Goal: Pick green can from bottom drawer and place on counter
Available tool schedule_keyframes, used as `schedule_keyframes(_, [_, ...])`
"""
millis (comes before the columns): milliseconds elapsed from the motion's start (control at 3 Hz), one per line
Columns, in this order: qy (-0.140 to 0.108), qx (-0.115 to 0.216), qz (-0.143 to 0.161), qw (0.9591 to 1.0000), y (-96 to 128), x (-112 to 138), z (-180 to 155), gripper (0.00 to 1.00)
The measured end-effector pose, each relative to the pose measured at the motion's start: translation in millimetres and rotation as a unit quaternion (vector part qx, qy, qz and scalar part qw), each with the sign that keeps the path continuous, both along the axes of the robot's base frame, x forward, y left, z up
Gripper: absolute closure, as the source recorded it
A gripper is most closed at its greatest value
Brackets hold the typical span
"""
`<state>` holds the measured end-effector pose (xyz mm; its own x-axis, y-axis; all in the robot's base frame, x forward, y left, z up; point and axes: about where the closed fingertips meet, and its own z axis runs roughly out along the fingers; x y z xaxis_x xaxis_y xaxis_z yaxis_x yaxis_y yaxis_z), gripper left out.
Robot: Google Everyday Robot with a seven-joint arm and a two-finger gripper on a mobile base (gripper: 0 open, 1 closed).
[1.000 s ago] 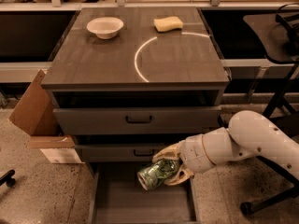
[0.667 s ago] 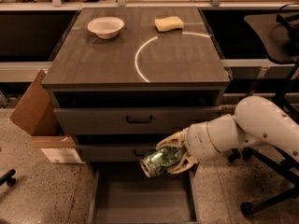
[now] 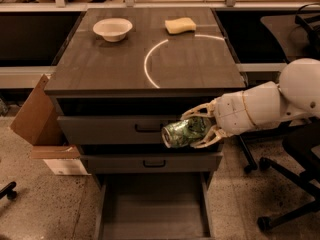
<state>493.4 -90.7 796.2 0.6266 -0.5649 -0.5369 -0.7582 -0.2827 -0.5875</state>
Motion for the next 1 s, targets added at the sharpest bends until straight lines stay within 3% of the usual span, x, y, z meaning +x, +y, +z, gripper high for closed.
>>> schedule_keyframes(333, [0.0, 0.0, 0.0, 1.0, 0, 0, 0, 1.0])
schedule_keyframes(1000, [-0.001, 0.033, -0.025, 0.9991, -9, 43, 40, 1.0])
